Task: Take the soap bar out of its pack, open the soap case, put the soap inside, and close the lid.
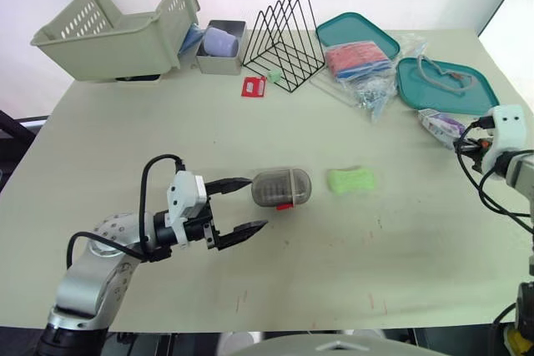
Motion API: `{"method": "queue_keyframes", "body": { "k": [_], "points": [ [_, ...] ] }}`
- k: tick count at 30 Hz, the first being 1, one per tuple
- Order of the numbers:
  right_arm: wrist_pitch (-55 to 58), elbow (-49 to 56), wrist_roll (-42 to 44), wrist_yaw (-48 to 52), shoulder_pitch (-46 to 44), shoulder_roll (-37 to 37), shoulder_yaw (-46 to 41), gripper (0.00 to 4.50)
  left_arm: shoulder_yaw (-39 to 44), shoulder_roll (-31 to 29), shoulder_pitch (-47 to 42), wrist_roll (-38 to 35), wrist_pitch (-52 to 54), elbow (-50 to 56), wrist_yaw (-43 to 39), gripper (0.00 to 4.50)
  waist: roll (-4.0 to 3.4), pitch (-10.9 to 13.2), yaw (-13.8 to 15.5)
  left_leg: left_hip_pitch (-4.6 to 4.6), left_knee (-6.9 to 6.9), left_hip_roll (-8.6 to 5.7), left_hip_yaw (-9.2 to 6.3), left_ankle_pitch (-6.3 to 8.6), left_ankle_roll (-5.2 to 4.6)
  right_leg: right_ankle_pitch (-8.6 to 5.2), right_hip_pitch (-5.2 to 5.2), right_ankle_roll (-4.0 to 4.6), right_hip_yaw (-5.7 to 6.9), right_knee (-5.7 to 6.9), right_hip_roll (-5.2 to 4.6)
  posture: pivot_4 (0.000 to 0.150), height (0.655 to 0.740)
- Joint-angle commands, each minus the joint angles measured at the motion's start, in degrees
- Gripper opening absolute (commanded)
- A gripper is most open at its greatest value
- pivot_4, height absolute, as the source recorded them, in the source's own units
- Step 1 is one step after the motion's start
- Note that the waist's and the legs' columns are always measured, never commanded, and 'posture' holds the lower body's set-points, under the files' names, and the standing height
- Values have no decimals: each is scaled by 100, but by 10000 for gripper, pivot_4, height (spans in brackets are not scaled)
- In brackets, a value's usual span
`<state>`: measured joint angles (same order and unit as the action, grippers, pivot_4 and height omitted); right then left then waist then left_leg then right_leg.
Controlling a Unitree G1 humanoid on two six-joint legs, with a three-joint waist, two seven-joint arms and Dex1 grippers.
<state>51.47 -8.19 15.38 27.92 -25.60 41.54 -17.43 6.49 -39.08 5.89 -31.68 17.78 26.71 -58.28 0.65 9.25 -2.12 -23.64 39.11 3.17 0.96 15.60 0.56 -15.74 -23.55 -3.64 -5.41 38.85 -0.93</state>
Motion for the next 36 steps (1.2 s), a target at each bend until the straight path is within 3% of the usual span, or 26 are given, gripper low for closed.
{"method": "queue_keyframes", "body": {
  "k": [1, 2, 3, 5, 10, 11, 16, 20, 23, 30, 36],
  "points": [
    [42, 152, 107, 17, 32, 122, -199, 536, 75, -47, 8, -64, -68, 252, 28, 45000, 0, 0, -6, 0, 0, 0, 0, 0, 0, 0, 0, 0, 0, 0, 0, 1500, 7400],
    [0, 151, 93, 57, 46, 176, -159, 536, 78, -50, 7, -65, -69, 251, 27, 45000, 0, 0, -6, 0, 0, 0, 0, 0, 0, 0, 0, 0, 0, 0, 0, 1500, 7400],
    [-52, 159, 95, 128, 57, 232, -118, 7693, 83, -53, 5, -67, -68, 250, 23, 45000, 0, 0, -6, 0, 0, 0, -1, 0, 0, 0, 0, 0, 1, 0, 1, 1500, 7400],
    [-219, 200, 53, 374, 113, 407, 58, 15460, 86, -61, -13, -67, -63, 240, 19, 45000, 0, 0, -6, -1, 0, 0, 0, 0, 0, 0, -1, 0, 0, 0, 1, 1500, 7400],
    [-480, 300, 8, 621, 180, 601, 270, 41842, 72, -64, -46, -73, -44, 227, 17, 45000, 0, 0, -17, 0, 0, 0, -1, 0, 0, 0, 0, 0, 0, 0, 1, 1500, 7400],
    [-525, 338, 6, 700, 182, 661, 324, 43565, 66, -64, -62, -74, -34, 218, 20, 45000, 0, 0, -18, 0, 0, 1, -1, 0, 0, 0, 0, 0, 0, 0, 1, 1500, 7400],
    [-1147, 358, -99, 1479, 165, 1205, 707, 43565, 58, -70, -123, -75, 17, 188, 23, 45000, -2, 1, -18, 0, 0, 0, 0, 0, -1, 0, -2, 0, 0, -1, 0, 1500, 7400],
    [-2303, 23, -170, 2223, 42, 1462, 884, 43565, 48, -63, -192, -63, 40, 153, 36, 45000, -1, 2, -14, 0, 0, 1, 0, 1, -1, 0, -1, 0, 1, -3, 0, 1500, 7400],
    [-3522, -199, 269, 3304, -102, 1292, 753, 43565, 49, -45, -238, -24, 4, 97, 53, 45000, -1, 2, -24, 1, 0, 1, 0, 1, -1, 0, -1, 0, 1, -2, 1, 1500, 7400],
    [-4498, 124, 1213, 5216, 837, 861, 717, 43565, -7, -55, -329, 177, -99, 3, 112, 45000, 3, 1, 55, -2, 0, 2, -8, 1, -2, 0, 4, 0, 12, -6, 0, 1500, 7400],
    [-5150, -60, 1275, 6162, 1278, 738, 905, 43565, -121, -164, -556, 461, -209, -177, 16, 45000, 1, 2, 95, 3, 4, 1, -5, 1, -2, 0, 4, 0, 9, 2, -1, 1500, 7400]
  ]
}}
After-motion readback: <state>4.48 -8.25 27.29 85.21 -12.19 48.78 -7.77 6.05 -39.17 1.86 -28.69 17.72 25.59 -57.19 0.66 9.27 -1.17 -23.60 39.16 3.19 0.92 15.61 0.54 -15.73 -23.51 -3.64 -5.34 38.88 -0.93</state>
